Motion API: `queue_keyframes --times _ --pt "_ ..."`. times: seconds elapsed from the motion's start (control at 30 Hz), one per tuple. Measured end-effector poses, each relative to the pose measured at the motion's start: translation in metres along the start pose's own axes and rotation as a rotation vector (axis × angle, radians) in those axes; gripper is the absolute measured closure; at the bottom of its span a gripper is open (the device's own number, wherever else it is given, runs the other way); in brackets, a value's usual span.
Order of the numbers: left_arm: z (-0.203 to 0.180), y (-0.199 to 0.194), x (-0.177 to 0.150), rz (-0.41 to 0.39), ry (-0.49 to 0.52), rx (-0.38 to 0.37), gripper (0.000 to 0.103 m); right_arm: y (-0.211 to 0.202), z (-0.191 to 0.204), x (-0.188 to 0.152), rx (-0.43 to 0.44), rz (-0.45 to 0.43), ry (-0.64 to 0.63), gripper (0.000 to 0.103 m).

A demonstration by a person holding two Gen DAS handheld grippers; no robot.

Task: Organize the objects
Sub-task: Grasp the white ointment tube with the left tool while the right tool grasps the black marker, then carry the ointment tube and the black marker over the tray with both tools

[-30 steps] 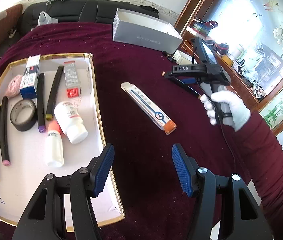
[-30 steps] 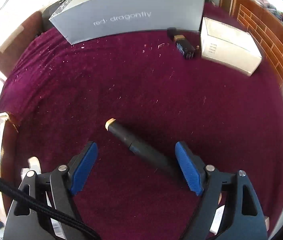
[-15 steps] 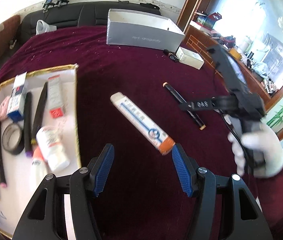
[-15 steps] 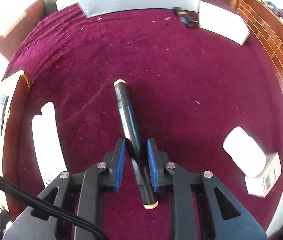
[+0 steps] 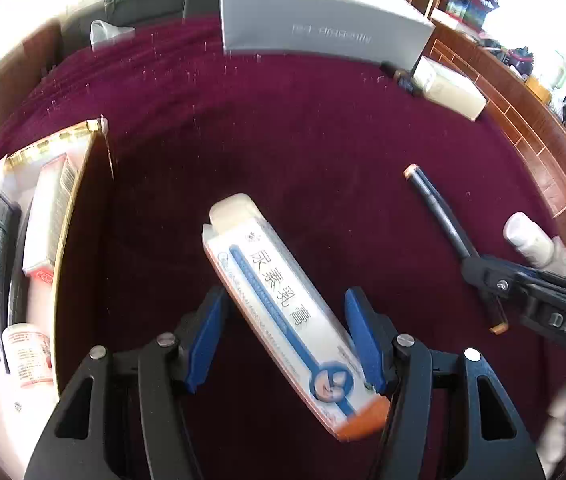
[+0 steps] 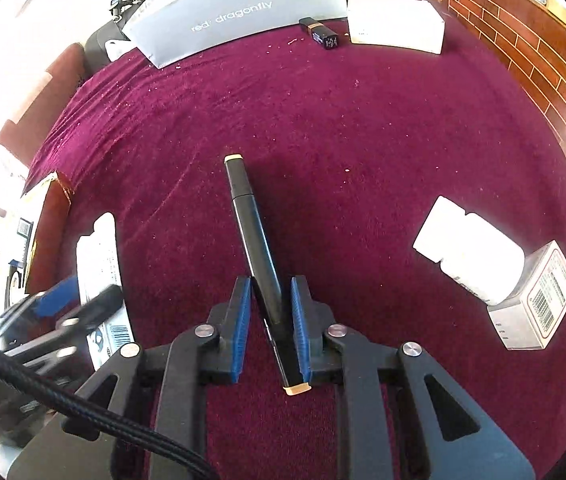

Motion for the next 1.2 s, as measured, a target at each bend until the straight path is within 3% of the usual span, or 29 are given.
queue_keyframes --times 0.07,0.13,0.17,0.23,0.37,0.47,0.53,0.6,0.67,0.73,0.83,1.2 --pt "-0.006 0.002 -0.003 0.006 0.037 0.014 0.049 0.000 0.000 0.000 0.002 -0.004 0.000 0.087" --pt "-0.012 -0.003 -0.008 -0.001 0.090 -0.003 0.081 0.000 0.000 0.000 0.011 -0.005 0.004 0.086" --pt "-0.014 -0.005 -0.012 0.010 0.100 -0.029 0.083 0.000 0.000 0.001 0.016 -0.006 0.006 0.086" --pt "-0.011 -0.009 -0.022 0.040 0.088 -0.089 0.083 -0.001 -0.001 -0.001 0.018 -0.007 0.007 0.086" --pt "-0.003 -0.012 -0.028 0.047 0.079 -0.110 0.083 0.000 0.002 0.001 0.020 -0.008 0.000 0.076" --pt "-0.006 -0.011 -0.023 0.024 0.067 -0.088 0.082 0.002 0.009 0.003 -0.007 -0.014 -0.015 0.066" --pt "-0.011 -0.010 -0.023 -0.005 0.080 -0.058 0.074 0.004 0.015 0.004 -0.043 -0.024 -0.030 0.059" --pt "-0.018 -0.008 -0.023 -0.030 0.097 -0.041 0.068 0.005 0.020 0.005 -0.084 -0.036 -0.048 0.056" --pt "-0.020 -0.007 -0.024 -0.040 0.125 -0.012 0.068 0.008 0.024 0.006 -0.136 -0.048 -0.075 0.055" --pt "-0.019 -0.009 -0.026 -0.035 0.128 -0.038 0.083 0.008 0.025 0.005 -0.186 -0.062 -0.087 0.071" --pt "-0.013 -0.013 -0.031 -0.019 0.109 -0.106 0.086 0.005 0.019 0.003 -0.187 -0.076 -0.068 0.088" --pt "0.000 -0.054 -0.052 -0.088 0.081 -0.206 0.088 -0.019 0.024 -0.018 -0.069 -0.107 -0.013 0.091"
Point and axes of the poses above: each gripper's, at about its wrist camera, not at the fingertips, and y roughly the way its jaws point, z to its left, x to its top, the point moved 9 cm from there along y, roughly the way its jaws point, and after that the axes turned 12 degrees about z, right-handed, at the moved point
